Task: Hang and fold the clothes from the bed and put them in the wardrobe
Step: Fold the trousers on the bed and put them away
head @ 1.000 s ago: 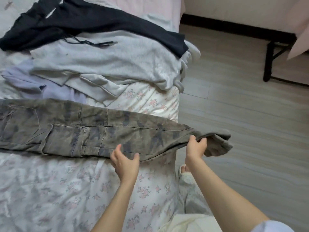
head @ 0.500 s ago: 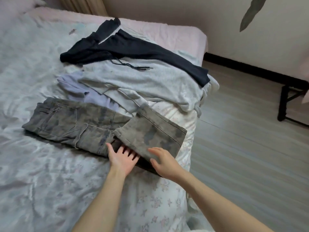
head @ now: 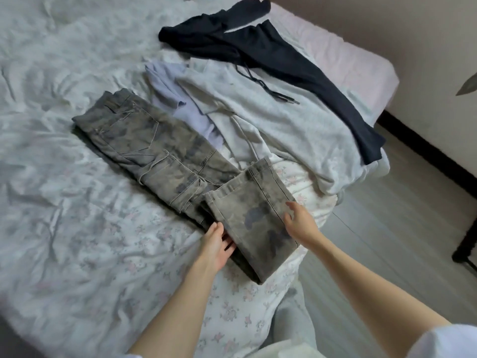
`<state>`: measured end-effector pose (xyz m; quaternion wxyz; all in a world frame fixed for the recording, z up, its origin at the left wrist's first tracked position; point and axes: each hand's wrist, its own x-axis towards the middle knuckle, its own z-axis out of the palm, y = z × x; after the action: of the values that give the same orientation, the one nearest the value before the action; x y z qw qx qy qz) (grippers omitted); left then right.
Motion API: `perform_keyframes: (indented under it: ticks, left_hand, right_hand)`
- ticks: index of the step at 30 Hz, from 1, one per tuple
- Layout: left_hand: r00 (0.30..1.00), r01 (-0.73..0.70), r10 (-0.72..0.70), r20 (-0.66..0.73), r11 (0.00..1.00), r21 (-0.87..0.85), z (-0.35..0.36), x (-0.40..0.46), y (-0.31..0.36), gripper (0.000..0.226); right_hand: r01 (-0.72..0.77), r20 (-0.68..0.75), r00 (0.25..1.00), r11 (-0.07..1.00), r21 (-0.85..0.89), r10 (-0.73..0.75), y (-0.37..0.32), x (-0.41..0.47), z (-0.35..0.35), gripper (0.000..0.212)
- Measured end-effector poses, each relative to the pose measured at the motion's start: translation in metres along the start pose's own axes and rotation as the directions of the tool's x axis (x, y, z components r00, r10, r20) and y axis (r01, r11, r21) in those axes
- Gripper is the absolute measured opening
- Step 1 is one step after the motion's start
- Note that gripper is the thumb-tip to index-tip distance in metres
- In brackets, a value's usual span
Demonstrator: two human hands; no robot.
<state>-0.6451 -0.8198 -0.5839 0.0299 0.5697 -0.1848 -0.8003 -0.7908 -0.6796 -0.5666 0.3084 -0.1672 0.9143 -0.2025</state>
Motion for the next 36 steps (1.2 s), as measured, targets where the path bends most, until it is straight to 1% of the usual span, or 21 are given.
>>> perform_keyframes:
  ticks: [2,4,6,7,8,9,10,12,14,16,19,21,23,25,28,30,32,36]
  left_hand:
    - [1.000,-0.007,0.008,0.018,0.999,-0.046,-0.002,0.002,-0.002,0.052]
    - [0.999,-0.007,0.009,0.033,0.998,-0.065,-0.003,0.003,-0.001,0.049]
    - [0.999,-0.019,0.020,0.031,0.999,-0.045,0.001,0.006,-0.001,0.047]
    - [0.999,-0.029,0.030,0.027,0.999,-0.042,0.004,0.008,-0.002,0.050]
    - [0.999,-0.044,0.046,0.023,0.997,-0.056,0.009,0.010,-0.003,0.052]
    - [0.998,-0.059,0.060,0.010,0.996,-0.073,0.016,0.013,-0.002,0.053]
    - [0.997,-0.072,0.072,-0.004,0.996,-0.059,0.022,0.013,-0.003,0.049]
    - [0.987,-0.114,0.113,-0.112,0.993,-0.004,0.034,0.013,-0.005,0.039]
    - [0.965,-0.161,0.158,-0.207,0.987,0.003,0.043,0.011,-0.006,0.030]
    - [0.948,-0.201,0.191,-0.256,0.979,-0.013,0.052,0.001,-0.004,0.024]
    - [0.905,-0.285,0.260,-0.336,0.958,-0.028,0.051,-0.018,0.007,0.017]
    - [0.876,-0.342,0.306,-0.373,0.939,-0.035,0.048,-0.028,0.024,0.019]
    - [0.839,-0.409,0.352,-0.415,0.911,-0.054,0.042,-0.040,0.052,0.021]
    - [0.791,-0.483,0.421,-0.444,0.875,-0.032,0.036,-0.053,0.086,0.016]
    - [0.706,-0.584,0.526,-0.474,0.811,0.030,0.028,-0.067,0.136,0.011]
    - [0.655,-0.638,0.581,-0.483,0.767,0.058,0.016,-0.071,0.169,0.016]
    - [0.618,-0.675,0.617,-0.487,0.734,0.073,0.002,-0.070,0.202,0.019]
    - [0.585,-0.698,0.638,-0.501,0.711,0.090,-0.014,-0.061,0.261,0.019]
  right_hand:
    - [-0.019,0.001,1.000,1.000,0.016,0.019,0.001,0.021,-0.007,0.044]
    - [-0.023,0.026,0.999,0.997,0.068,0.021,-0.003,0.045,-0.012,0.051]
    - [-0.045,0.088,0.996,0.984,0.175,0.030,-0.008,0.068,-0.014,0.059]
    - [-0.065,0.142,0.989,0.969,0.240,0.031,-0.009,0.079,-0.014,0.061]
    - [-0.078,0.207,0.978,0.950,0.303,0.014,-0.009,0.091,-0.014,0.058]
    - [-0.098,0.286,0.958,0.934,0.342,-0.004,-0.013,0.104,-0.016,0.050]
    - [-0.128,0.351,0.936,0.919,0.373,-0.012,-0.013,0.110,-0.017,0.037]
    - [-0.151,0.413,0.910,0.914,0.377,-0.020,-0.012,0.120,-0.019,0.029]
    - [-0.137,0.408,0.913,0.924,0.357,-0.022,-0.014,0.123,-0.025,0.022]
    - [-0.110,0.394,0.918,0.924,0.366,-0.047,-0.018,0.122,-0.036,0.016]
    - [-0.085,0.426,0.895,0.884,0.460,-0.135,-0.041,0.115,-0.054,0.007]
    - [-0.040,0.434,0.877,0.866,0.498,-0.208,-0.070,0.115,-0.063,0.006]
    - [0.049,0.424,0.849,0.846,0.531,-0.316,-0.113,0.115,-0.070,0.008]
    - [0.155,0.377,0.835,0.828,0.539,-0.401,-0.159,0.113,-0.075,0.012]
    - [0.331,0.277,0.822,0.814,0.478,-0.497,-0.218,0.115,-0.075,0.024]
    - [0.408,0.234,0.808,0.800,0.439,-0.541,-0.255,0.119,-0.069,0.026]
    - [0.456,0.218,0.790,0.787,0.414,-0.573,-0.294,0.125,-0.062,0.022]
    - [0.541,0.166,0.756,0.747,0.385,-0.633,-0.354,0.145,-0.050,0.007]
